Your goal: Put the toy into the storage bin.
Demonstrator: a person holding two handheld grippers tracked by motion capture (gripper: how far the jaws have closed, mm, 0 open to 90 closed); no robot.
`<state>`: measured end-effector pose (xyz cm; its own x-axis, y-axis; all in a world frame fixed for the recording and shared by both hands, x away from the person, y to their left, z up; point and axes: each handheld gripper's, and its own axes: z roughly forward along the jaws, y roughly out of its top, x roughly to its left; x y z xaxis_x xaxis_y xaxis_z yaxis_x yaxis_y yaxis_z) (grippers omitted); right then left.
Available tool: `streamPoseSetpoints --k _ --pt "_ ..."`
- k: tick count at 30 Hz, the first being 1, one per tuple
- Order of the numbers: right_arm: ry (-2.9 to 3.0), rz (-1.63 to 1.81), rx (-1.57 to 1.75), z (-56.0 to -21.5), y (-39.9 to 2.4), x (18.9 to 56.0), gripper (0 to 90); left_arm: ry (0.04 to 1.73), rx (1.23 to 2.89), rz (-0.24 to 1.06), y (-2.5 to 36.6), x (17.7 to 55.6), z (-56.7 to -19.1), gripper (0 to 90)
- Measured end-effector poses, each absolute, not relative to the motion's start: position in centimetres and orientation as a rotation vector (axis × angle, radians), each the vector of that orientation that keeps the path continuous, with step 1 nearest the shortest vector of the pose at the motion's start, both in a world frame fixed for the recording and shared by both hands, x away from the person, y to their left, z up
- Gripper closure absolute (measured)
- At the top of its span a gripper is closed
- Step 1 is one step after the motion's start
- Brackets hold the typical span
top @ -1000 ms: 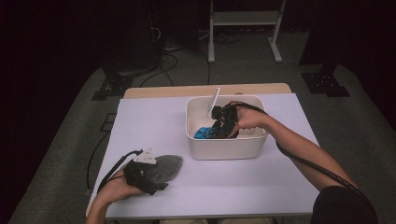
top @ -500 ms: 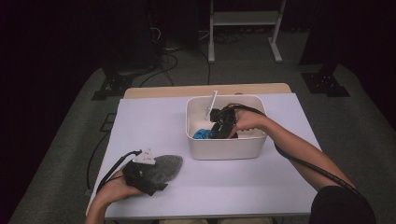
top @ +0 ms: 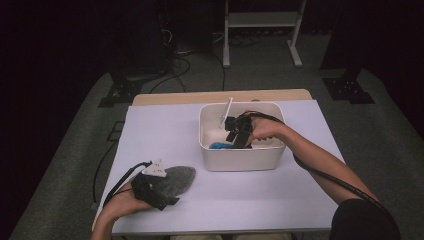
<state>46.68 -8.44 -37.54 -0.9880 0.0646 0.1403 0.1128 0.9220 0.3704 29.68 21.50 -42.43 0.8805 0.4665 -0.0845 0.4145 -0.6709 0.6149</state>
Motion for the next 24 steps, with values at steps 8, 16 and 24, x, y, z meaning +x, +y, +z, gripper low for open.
streamPoseSetpoints --k 8,16,24 --pt "-2.963 -0.585 -0.127 -37.0 -8.5 46.7 25.6 0.63 2.388 0.116 21.6 29.6 -42.2 9.4" --pt "-2.978 -0.622 -0.142 -35.2 -9.4 46.4 26.0 0.637 2.378 0.108 21.6 29.5 -42.3 9.4" --pt "-3.001 -0.678 -0.149 -33.1 -10.4 45.5 26.9 0.632 2.38 0.115 21.8 29.2 -42.2 9.4"
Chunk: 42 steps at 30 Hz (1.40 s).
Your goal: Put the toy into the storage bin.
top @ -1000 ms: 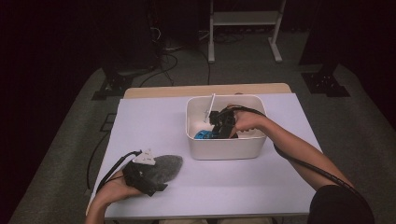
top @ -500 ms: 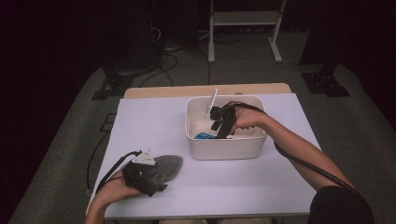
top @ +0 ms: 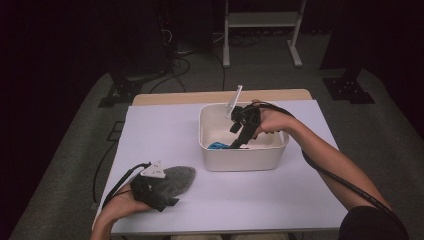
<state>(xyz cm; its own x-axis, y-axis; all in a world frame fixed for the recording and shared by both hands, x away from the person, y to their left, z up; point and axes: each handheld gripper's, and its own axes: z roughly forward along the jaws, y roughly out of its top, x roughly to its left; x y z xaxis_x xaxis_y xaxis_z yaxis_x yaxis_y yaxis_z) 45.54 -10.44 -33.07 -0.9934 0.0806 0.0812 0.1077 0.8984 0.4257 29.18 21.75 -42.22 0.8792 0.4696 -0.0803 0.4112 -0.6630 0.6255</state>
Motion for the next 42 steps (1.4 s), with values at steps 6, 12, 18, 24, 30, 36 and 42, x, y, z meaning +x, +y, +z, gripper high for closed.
streamPoseSetpoints --k 6,12,18,24,30,36,42 --pt "-3.021 -0.7 -0.173 -31.6 -11.5 44.7 27.2 0.629 2.376 0.119 21.6 29.2 -42.2 9.4" --pt "-3.033 -0.745 -0.208 -30.2 -13.0 43.9 27.2 0.632 2.375 0.123 21.6 29.1 -42.3 8.4" --pt "-3.051 -0.775 -0.224 -29.1 -14.3 43.1 27.4 0.633 2.373 0.124 21.5 29.1 -42.3 8.4" --pt "-3.062 -0.811 -0.255 -28.2 -15.8 42.4 27.6 0.631 2.376 0.124 21.4 29.0 -42.3 8.4" --pt "-3.071 -0.846 -0.284 -27.2 -17.2 41.7 27.6 0.629 2.375 0.125 21.4 29.0 -42.3 8.3" --pt "-3.079 -0.883 -0.31 -26.6 -18.4 41.1 28.2 0.629 2.372 0.131 21.2 29.0 -42.3 8.3" --pt "-3.083 -0.9 -0.345 -26.2 -19.6 40.5 28.2 0.631 2.37 0.128 21.3 29.1 -42.3 8.3"
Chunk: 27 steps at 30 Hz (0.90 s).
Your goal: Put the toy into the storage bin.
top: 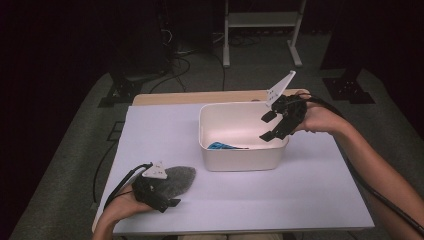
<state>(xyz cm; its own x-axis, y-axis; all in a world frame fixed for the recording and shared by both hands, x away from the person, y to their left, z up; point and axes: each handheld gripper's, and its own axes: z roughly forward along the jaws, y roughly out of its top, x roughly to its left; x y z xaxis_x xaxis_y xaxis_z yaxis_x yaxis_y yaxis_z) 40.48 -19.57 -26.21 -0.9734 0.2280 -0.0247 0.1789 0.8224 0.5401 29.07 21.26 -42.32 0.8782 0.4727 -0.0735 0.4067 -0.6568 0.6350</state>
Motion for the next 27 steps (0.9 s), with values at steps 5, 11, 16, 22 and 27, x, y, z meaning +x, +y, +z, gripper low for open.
streamPoseSetpoints --k 5,11,16,22,27 --pt "2.895 0.857 0.355 -25.9 -20.6 40.0 28.3 0.629 2.368 0.128 21.3 29.0 -42.3 8.3" --pt "2.884 0.866 0.388 -25.9 -21.8 39.5 28.3 0.634 2.366 0.13 21.4 29.0 -42.3 8.3" --pt "2.872 0.876 0.414 -26.0 -23.0 38.9 28.3 0.635 2.369 0.126 21.4 29.1 -42.4 8.3" --pt "2.854 0.89 0.456 -26.1 -24.6 38.1 28.9 0.634 2.37 0.129 21.3 29.1 -42.4 8.2" --pt "2.842 0.913 0.487 -26.5 -25.6 37.6 29.1 0.647 2.363 0.13 21.3 29.1 -42.5 8.2"
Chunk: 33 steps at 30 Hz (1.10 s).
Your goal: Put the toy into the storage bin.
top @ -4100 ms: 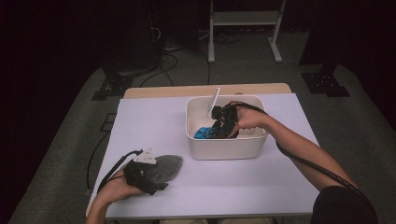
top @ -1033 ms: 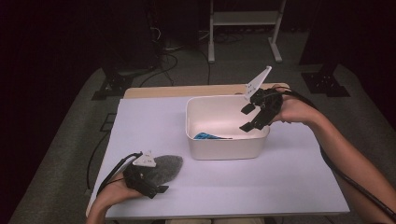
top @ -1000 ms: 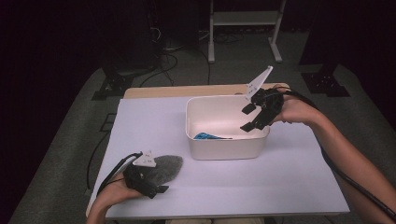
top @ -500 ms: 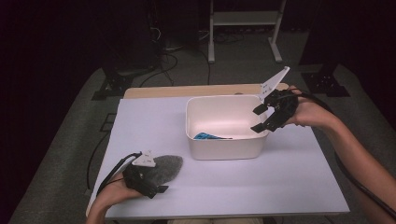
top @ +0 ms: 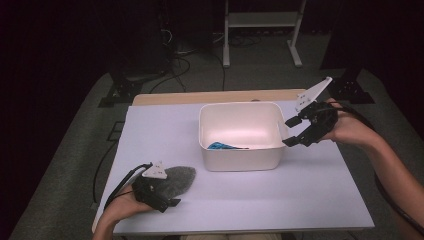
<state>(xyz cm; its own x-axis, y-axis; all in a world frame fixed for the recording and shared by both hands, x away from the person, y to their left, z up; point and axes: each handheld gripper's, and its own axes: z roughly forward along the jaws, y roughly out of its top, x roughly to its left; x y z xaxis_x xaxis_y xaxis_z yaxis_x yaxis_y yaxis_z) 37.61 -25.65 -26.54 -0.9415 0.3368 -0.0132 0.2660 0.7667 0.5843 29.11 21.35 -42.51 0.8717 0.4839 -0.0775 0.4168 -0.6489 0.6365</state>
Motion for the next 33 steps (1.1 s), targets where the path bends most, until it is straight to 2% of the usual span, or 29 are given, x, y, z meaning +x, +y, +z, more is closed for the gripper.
streamPoseSetpoints --k 17,33 --pt "2.822 0.961 0.569 -29.1 -28.6 35.7 29.1 0.658 2.365 0.141 21.3 28.8 -42.5 7.1" --pt "2.819 1.025 0.664 -33.6 -30.6 34.6 28.9 0.66 2.369 0.152 21.2 28.7 -42.5 7.1"
